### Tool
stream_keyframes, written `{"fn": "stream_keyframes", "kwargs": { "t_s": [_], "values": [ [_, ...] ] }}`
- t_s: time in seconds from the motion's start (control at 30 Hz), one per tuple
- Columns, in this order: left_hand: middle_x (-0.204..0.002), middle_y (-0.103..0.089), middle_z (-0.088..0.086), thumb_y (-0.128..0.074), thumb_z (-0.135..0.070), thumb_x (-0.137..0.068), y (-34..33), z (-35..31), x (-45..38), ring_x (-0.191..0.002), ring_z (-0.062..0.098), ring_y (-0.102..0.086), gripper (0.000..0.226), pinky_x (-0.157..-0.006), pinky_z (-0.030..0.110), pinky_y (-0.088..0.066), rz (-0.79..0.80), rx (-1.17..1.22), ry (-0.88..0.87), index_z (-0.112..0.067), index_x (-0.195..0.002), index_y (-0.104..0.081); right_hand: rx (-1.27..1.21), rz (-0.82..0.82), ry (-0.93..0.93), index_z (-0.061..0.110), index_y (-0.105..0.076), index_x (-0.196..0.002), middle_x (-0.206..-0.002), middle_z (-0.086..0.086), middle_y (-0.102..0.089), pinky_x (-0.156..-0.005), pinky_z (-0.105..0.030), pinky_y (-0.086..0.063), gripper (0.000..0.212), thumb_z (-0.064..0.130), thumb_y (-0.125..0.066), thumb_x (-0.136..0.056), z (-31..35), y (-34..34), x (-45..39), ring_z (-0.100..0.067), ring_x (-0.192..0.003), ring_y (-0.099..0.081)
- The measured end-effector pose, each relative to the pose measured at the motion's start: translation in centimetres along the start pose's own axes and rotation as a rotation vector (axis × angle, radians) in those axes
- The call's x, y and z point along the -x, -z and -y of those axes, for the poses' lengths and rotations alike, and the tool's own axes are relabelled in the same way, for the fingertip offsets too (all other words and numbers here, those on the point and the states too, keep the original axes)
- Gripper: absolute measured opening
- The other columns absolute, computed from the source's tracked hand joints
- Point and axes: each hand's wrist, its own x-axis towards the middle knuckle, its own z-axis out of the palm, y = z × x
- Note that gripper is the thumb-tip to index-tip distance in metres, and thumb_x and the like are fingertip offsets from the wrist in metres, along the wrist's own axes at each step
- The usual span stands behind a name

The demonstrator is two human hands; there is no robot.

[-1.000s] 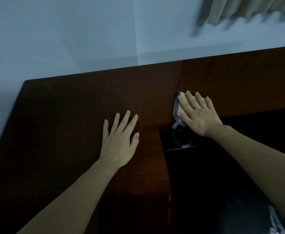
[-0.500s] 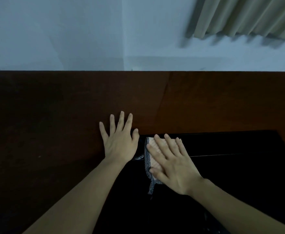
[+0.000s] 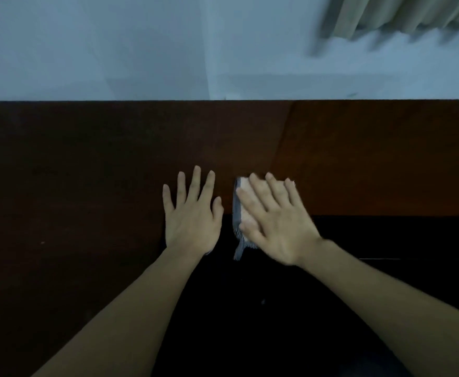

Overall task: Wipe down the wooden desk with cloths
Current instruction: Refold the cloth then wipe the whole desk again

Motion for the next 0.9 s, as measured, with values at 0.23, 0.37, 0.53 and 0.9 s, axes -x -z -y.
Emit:
{"fn": "stream_keyframes", "kwargs": {
  "t_s": [0.23, 0.37, 0.53, 0.9],
  "values": [
    [-0.17, 0.007, -0.002, -0.017, -0.045, -0.106, -0.2, -0.1, 0.0, -0.156, 0.022, 0.013, 0.06, -0.125, 0.051, 0.007, -0.057, 0.0, -0.005, -0.032, -0.162, 0.001, -0.057, 0.045, 0.259, 0.039, 0.002, -0.161, -0.17, 0.001, 0.005, -0.121, -0.053, 0.006, 0.071, 0.071, -0.014, -0.101, 0.3, -2.2, 5.2, -0.032, -0.156, 0.006],
    [-0.17, 0.008, -0.005, -0.019, -0.044, -0.107, 0.0, 0.0, 0.0, -0.155, 0.02, 0.014, 0.059, -0.125, 0.049, 0.009, -0.035, 0.022, 0.006, -0.034, -0.162, 0.0, -0.057, -0.032, 0.094, 0.039, 0.012, -0.159, -0.168, 0.001, 0.016, -0.122, -0.051, 0.015, 0.076, 0.074, 0.005, -0.092, -1.1, -0.5, 0.3, -0.03, -0.155, 0.016],
    [-0.17, 0.006, -0.006, -0.021, -0.043, -0.107, -0.3, 0.1, 0.1, -0.156, 0.019, 0.013, 0.059, -0.126, 0.048, 0.007, -0.06, 0.067, -0.007, -0.035, -0.162, -0.004, -0.022, -0.027, -0.027, 0.038, 0.017, -0.158, -0.169, -0.002, 0.018, -0.123, -0.055, 0.012, 0.075, 0.07, 0.007, -0.091, -2.7, 0.7, -4.9, -0.03, -0.154, 0.019],
    [-0.17, 0.004, -0.004, -0.019, -0.048, -0.104, -0.6, -0.2, 0.1, -0.156, 0.02, 0.01, 0.061, -0.127, 0.047, 0.004, -0.095, 0.044, 0.001, -0.034, -0.162, -0.005, -0.062, -0.02, 0.246, 0.036, -0.01, -0.162, -0.17, -0.002, -0.008, -0.119, -0.054, -0.003, 0.07, 0.07, -0.019, -0.101, -1.0, -2.9, 6.2, -0.034, -0.155, -0.006]
  ]
}}
